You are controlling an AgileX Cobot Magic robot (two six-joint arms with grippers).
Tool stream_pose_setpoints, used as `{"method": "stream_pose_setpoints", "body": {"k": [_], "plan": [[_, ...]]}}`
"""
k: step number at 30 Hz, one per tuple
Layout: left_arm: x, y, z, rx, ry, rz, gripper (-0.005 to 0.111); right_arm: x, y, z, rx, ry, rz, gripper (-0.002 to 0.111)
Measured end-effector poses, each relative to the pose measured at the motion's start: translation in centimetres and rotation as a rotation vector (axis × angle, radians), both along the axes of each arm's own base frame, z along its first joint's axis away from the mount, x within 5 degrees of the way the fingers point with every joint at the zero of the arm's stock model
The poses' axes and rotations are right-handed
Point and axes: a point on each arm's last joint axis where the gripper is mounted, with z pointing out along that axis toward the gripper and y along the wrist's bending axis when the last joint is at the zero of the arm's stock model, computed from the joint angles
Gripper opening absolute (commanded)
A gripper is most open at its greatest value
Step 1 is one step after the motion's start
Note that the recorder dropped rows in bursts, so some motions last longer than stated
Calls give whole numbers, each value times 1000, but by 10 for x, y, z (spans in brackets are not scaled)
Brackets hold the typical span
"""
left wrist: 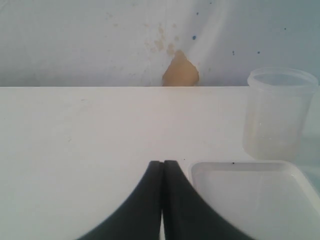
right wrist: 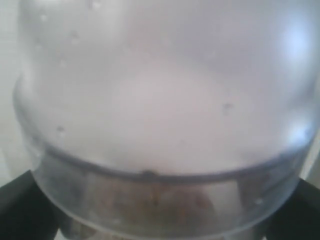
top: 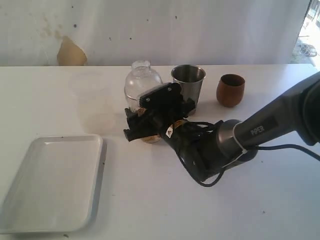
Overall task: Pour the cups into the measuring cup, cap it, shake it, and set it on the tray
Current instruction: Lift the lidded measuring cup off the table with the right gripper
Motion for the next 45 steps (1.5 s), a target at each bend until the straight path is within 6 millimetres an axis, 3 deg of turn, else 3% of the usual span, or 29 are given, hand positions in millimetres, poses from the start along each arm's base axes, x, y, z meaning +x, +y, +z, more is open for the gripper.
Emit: {"method": "stream_pose_setpoints", "body": {"k": [6,25,27,32,34,37,39,42,45], "plan": [[0,0,0,0,0,0,0,2,-8,5,55,55,-107,0],[0,0,0,0,0,0,0,1,-5,20,165,52,-70,0],[0,0,0,0,0,0,0,-2,0,26,71,13,21,0],[0,0,0,0,0,0,0,-25,24,65,-126,-86,274,0],[0,0,0,0,0,0,0,-26,22,79,-92,-105,230,0],[0,0,0,0,0,0,0,-12,-3,90,109,-68,60,0],[0,0,0,0,0,0,0,-8,-11,92,158,-42,100,0],[0,0,0,0,0,0,0,-22,6,93,12,-39,281,0],[0,0,0,0,0,0,0,-27,12,95,79,-21,224,0]]}}
